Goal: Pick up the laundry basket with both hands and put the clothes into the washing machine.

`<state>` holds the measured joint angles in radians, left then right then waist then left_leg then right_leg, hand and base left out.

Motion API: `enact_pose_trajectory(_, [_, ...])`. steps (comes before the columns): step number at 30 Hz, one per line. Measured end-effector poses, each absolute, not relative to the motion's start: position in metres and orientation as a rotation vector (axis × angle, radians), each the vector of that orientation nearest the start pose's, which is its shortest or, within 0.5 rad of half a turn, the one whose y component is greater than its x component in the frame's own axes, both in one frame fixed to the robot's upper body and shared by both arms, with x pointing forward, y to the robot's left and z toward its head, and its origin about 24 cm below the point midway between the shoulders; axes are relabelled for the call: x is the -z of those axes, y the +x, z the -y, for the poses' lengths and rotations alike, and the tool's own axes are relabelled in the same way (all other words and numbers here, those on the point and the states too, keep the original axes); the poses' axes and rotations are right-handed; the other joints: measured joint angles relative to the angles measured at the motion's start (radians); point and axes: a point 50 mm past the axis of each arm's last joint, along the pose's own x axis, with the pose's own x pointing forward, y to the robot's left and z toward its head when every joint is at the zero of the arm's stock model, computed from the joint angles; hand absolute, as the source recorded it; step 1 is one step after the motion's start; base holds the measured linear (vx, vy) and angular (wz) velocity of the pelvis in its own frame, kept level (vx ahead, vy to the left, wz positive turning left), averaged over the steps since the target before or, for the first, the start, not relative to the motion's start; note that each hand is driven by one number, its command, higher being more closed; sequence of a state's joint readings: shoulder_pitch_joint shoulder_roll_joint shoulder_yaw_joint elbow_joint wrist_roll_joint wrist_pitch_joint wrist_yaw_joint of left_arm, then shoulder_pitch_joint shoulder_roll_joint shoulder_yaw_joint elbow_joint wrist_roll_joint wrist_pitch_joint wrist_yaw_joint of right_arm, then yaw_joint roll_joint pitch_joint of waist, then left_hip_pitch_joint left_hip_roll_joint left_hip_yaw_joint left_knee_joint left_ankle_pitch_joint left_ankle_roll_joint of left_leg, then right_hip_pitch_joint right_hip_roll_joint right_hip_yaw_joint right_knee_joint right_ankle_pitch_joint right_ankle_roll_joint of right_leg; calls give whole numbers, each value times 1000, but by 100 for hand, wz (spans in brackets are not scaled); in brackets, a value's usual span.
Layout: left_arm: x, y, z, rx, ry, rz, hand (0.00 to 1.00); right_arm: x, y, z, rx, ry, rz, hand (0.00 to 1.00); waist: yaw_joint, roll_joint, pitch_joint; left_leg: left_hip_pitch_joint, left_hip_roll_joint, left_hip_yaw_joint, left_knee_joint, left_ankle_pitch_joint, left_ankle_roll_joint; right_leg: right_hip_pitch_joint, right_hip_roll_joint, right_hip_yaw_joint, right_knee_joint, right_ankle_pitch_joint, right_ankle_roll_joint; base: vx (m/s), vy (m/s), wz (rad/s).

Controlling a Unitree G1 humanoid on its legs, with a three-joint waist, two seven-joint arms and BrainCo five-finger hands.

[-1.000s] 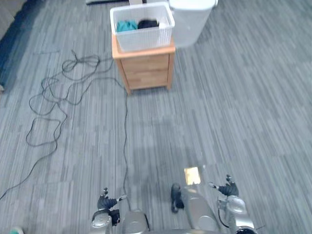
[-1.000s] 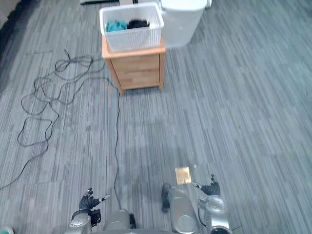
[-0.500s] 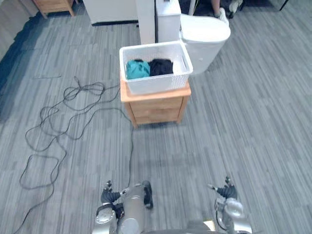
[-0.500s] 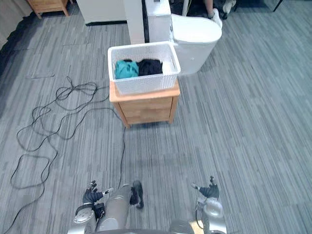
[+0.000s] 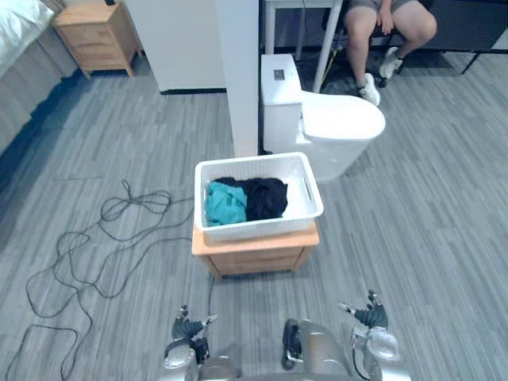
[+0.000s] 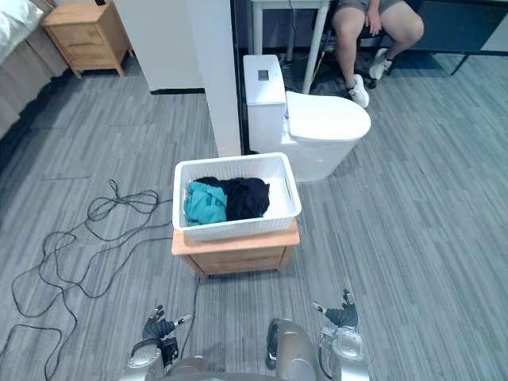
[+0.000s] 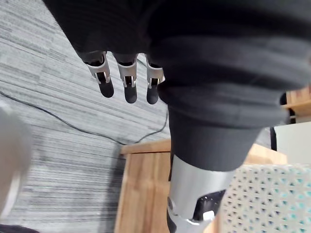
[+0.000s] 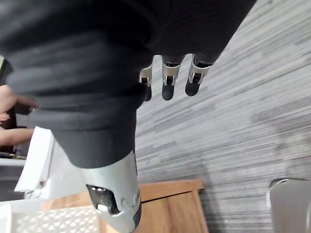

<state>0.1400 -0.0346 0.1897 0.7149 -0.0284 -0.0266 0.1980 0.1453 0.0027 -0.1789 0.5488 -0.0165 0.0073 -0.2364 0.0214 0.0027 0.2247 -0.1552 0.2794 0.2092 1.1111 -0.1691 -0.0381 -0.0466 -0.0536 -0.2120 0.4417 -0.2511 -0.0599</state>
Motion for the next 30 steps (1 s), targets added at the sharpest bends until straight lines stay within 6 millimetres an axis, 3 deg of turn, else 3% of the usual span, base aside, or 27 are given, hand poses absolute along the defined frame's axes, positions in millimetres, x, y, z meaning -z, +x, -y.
enact_pose_trajectory(2, [129, 134, -188, -415, -45, -828, 0, 102, 159, 202, 444, -33, -687, 0, 5, -1, -6, -54, 12, 30, -116, -15, 23, 39, -11, 5, -51, -8, 15, 350, 51, -21])
enact_pose_trajectory(4, [127, 136, -189, -417, -44, -813, 0, 100, 159, 206, 461, -34, -678, 0, 6, 7, -9, -76, -20, 42, -409, -37, 16, 63, -30, 20, -57, -24, 44, 322, 187, -15])
enact_pose_trajectory(5, [126, 137, -189, -418, -44, -809, 0, 100, 157, 207, 467, -37, -680, 0, 7, 9, -13, -70, -38, 36, -513, -21, 5, 63, -34, 24, -48, -34, 60, 272, 211, -4])
enact_pose_trajectory(6, [125, 135, -190, -421, -42, -804, 0, 97, 154, 214, 492, -47, -664, 0, 7, 32, -24, -44, -62, 12, -669, 25, -35, 59, -25, 33, -30, -59, 98, 236, 156, 13])
enact_pose_trajectory(7, [123, 138, -195, -428, -29, -792, 0, 95, 156, 210, 497, -29, -654, 0, -5, -9, -24, -21, -100, 14, -703, 36, -23, 56, -60, 52, -34, -66, 106, 224, 142, 19])
enact_pose_trajectory(9, [117, 138, -203, -448, -14, -759, 0, 83, 160, 210, 510, -21, -586, 0, -4, -31, -28, -9, -133, 19, -722, 28, -11, 75, -85, 72, -58, -66, 114, 190, 117, 17])
enact_pose_trajectory(15, [94, 147, -214, -490, -25, -624, 0, 47, 183, 218, 518, -41, -395, 0, -2, -32, -30, 34, -162, 53, -761, 9, 3, 121, -106, 106, -140, -40, 141, 93, 66, -8])
enact_pose_trajectory(22, [78, 172, -211, -408, 29, -523, 0, 44, 198, 235, 513, -133, -388, 0, -9, -29, -33, 38, -189, 51, -837, 48, 0, 111, -103, 131, -203, -13, 150, 17, 5, -5])
enact_pose_trajectory(26, [73, 205, -199, -345, 71, -498, 0, 45, 231, 241, 466, -199, -411, 0, -11, -6, -19, -5, -189, 26, -930, 126, 2, 51, -82, 136, -250, 49, 142, -31, -1, 3])
enact_pose_trajectory(30, [55, 245, -188, -302, 102, -422, 0, 21, 280, 237, 412, -240, -359, 0, -11, 26, 59, -56, -176, 4, -950, 171, 6, -13, -64, 149, -238, 79, 133, -115, 13, -7])
